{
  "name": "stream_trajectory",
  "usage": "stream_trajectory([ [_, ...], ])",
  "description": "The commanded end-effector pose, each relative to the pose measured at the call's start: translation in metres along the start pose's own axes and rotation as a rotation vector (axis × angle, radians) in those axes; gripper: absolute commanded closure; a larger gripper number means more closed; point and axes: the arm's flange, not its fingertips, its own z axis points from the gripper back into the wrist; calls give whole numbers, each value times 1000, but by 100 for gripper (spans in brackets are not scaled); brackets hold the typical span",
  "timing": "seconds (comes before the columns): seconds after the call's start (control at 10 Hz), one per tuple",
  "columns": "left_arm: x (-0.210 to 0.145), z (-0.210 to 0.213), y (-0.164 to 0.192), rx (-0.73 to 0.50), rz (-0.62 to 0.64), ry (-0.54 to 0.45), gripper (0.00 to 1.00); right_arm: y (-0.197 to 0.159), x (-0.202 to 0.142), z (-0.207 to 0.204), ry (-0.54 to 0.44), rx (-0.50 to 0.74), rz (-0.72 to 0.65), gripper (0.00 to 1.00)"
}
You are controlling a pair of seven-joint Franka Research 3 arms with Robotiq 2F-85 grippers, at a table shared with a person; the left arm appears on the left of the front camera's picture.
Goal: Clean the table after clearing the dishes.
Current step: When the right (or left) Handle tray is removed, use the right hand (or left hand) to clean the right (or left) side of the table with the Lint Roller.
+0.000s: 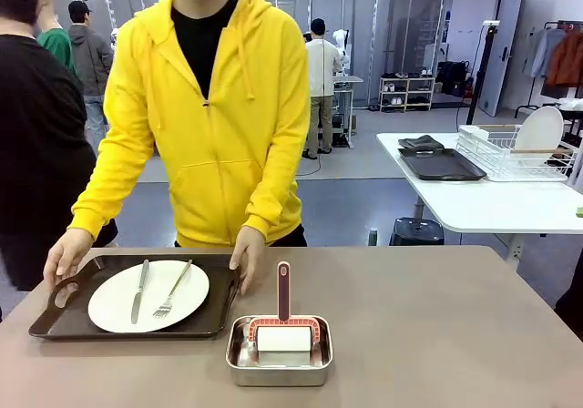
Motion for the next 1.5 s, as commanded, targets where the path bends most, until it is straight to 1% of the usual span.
stream_trajectory([
  [0.0, 2, 3, 0, -18, -11, -10, 0, 0, -2, 3, 10, -7, 4, 0],
  [0.6, 2, 3, 0, -18, -11, -10, 0, 0, -2, 3, 10, -7, 4, 0],
  [0.7, 0, 0, 0, 0, 0, 0, 0, 0, -2, 3, 10, -7, 4, 0],
  [0.8, -4, 8, -9, 46, -76, 21, 0, 0, -2, 3, 10, -7, 4, 0],
  [0.9, 4, -5, -20, 62, -121, 53, 0, 0, -2, 3, 10, -7, 4, 0],
  [1.1, 32, -57, -48, 90, -193, 147, 0, 0, -2, 3, 10, -7, 4, 0],
  [1.2, 48, -90, -76, 119, -271, 239, 0, 0, -2, 3, 10, -7, 4, 0],
  [1.3, 61, -119, -105, 121, -352, 311, 0, 0, -2, 3, 10, -7, 4, 0],
  [1.4, 73, -153, -137, 203, -450, 429, 0, 0, -2, 3, 10, -7, 4, 0],
])
